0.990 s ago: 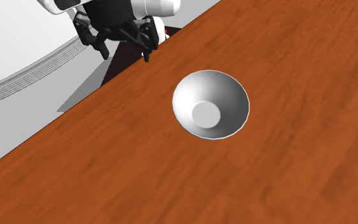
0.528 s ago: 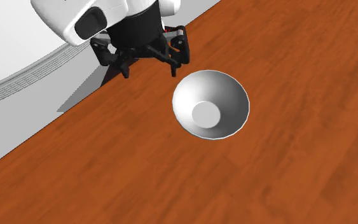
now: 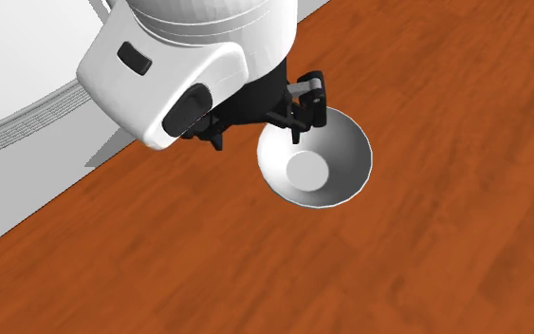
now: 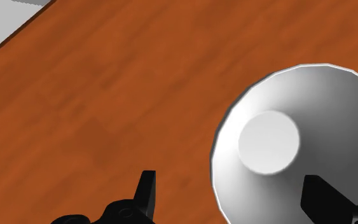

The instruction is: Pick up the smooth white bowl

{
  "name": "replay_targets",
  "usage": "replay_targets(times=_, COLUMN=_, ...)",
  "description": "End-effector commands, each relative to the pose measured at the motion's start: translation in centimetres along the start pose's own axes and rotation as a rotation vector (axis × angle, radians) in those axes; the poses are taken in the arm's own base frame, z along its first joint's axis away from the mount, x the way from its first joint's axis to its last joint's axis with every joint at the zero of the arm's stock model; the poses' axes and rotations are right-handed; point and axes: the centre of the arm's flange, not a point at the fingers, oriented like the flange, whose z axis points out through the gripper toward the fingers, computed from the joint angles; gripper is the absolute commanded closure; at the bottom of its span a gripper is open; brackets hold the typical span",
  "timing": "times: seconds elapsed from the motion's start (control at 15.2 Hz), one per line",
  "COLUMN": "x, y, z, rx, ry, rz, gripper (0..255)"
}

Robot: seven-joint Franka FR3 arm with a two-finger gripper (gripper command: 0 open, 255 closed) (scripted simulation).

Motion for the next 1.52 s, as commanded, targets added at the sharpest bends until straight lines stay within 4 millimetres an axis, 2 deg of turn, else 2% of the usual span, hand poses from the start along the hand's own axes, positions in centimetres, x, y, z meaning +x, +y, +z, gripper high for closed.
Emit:
replay_targets(times=0.0, x=0.2, y=0.0, z=0.8, rx=0.001, ry=0.0, rz=-0.001, gripper=0)
replay_targets(times=0.2, x=0.3, y=0.2, z=2.4, rx=0.001, ry=0.0, rz=-0.001, gripper=0)
replay_targets(times=0.33, x=0.3, y=0.2, z=2.7, rx=0.001, ry=0.0, rz=-0.001, gripper=0)
replay_targets(times=0.4, x=0.3, y=0.1, z=2.7, rx=0.001, ry=0.0, rz=-0.001, gripper=255)
replay_targets(times=0.99, x=0.3, y=0.2, z=2.7, rx=0.001, ry=0.0, rz=-0.001, gripper=255)
replay_targets(times=1.45, x=0.0, y=-0.1, z=-1.0, rx=0.001, ry=0.0, rz=-0.001, gripper=255)
